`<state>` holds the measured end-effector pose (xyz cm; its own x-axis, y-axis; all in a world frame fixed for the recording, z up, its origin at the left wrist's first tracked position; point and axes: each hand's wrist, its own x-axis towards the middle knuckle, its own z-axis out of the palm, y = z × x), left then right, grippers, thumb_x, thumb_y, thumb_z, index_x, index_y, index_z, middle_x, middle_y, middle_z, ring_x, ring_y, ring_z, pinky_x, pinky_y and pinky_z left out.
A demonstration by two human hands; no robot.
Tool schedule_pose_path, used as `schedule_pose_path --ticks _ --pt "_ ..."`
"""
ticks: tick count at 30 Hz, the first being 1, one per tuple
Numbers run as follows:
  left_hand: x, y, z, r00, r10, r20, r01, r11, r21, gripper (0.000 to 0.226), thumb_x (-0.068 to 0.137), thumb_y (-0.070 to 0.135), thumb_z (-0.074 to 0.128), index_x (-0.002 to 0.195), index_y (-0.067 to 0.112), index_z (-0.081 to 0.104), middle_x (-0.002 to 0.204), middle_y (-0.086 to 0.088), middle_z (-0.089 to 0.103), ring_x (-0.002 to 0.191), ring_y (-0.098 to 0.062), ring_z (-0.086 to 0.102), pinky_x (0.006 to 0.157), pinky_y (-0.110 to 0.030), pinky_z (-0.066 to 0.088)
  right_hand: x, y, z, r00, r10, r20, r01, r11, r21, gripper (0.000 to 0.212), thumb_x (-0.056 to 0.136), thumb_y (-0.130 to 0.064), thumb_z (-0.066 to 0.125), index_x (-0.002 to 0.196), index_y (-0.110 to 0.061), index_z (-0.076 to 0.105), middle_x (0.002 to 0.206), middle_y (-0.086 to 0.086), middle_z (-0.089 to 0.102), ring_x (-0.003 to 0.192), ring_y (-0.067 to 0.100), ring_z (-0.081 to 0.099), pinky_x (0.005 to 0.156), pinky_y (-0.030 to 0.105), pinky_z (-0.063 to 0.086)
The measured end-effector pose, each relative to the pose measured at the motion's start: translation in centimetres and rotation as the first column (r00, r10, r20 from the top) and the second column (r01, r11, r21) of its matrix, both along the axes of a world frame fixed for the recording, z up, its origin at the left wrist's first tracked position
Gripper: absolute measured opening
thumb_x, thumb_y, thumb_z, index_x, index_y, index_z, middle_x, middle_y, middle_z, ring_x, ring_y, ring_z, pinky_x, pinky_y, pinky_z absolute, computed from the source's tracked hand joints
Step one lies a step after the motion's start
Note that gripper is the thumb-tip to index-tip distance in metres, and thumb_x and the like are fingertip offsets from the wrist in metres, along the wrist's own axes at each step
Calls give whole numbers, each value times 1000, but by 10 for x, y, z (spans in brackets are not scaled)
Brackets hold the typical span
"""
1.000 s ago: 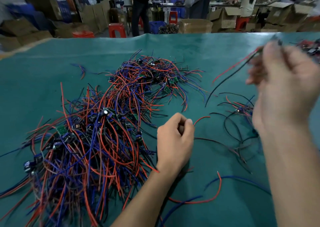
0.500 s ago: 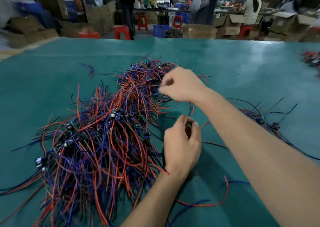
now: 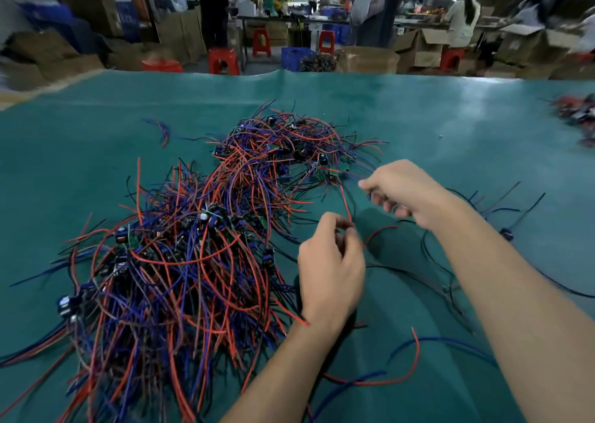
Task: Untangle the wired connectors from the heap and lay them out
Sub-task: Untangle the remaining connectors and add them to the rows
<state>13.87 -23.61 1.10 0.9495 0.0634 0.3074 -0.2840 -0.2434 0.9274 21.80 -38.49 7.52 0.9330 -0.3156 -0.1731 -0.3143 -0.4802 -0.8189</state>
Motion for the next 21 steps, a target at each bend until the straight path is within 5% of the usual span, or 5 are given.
schedule_pose_path --ticks 5,10,15,19,21 --pt "0 2 0 999 -10 -43 7 998 -56 16 101 27 49 94 19 61 78 2 71 78 -22 66 78 -44 52 -65 3 4 984 63 167 -118 931 344 33 91 -19 66 59 -20 61 54 1 54 42 12 40 39 17 17" --pt "-2 3 0 998 -19 -65 11 993 -115 36 105 41 41 89 18 64 81 4 71 80 -19 66 81 -42 52 -96 16 -5 917 364 166 -395 889 232 22 88 -5 70 68 -11 62 52 3 53 43 9 42 39 13 27" --pt "2 3 0 994 -35 -101 23 993 -112 10 95 27 62 94 19 67 72 7 70 65 0 63 68 -21 49 -101 11 -4 730 670 130 -678 688 259 16 74 -6 73 65 -9 60 55 -5 55 49 5 48 49 14 37" --pt "3 4 -1 988 -79 -133 56 983 -174 14 86 13 70 95 22 63 73 3 74 65 -9 70 69 -29 57 -102 5 -9 699 714 51 -708 678 197 18 77 -25 79 66 -14 69 61 0 62 55 10 53 50 19 39" --pt "2 4 -1 989 -90 -119 65 978 -201 19 84 8 73 94 21 64 74 2 74 64 -11 70 69 -30 58 -98 4 -14 787 614 60 -615 771 167 27 81 -37 78 69 -15 72 60 1 64 53 11 53 44 20 35"
